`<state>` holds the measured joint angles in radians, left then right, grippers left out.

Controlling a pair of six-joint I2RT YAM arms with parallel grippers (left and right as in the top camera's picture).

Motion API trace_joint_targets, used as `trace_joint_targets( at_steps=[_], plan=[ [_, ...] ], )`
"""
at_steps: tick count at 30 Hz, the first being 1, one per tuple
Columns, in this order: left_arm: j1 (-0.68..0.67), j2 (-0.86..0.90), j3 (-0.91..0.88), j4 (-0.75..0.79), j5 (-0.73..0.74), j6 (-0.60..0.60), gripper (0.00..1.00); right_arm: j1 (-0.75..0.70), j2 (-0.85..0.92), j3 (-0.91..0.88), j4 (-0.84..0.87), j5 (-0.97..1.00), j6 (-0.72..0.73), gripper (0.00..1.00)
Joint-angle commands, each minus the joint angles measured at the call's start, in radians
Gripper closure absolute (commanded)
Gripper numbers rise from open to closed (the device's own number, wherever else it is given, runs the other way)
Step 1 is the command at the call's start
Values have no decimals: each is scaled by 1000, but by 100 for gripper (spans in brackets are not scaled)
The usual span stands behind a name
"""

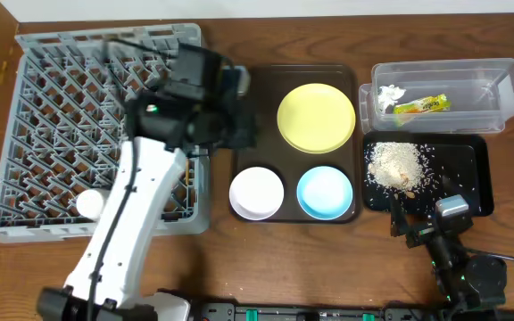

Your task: Sort waste into correct bins and load items into the dishwasher

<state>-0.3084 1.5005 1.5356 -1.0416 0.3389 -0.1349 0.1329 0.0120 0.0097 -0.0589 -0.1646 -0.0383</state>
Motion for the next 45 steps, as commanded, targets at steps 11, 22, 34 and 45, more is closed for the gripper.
trace_joint_targets(
  at_steps=[11,22,34,45],
  plan=[
    [-176,120,-40,63,54,-5,27,-22,-5,-4,0,-1,-8,1],
    [-241,447,-61,89,76,73,41,-22,-5,-4,0,-1,-8,1],
    [-242,610,-59,136,137,183,85,-22,-5,-4,0,-1,-8,1],
    [-128,348,18,24,-40,85,92,-22,-5,-4,0,-1,-8,1]
  ],
)
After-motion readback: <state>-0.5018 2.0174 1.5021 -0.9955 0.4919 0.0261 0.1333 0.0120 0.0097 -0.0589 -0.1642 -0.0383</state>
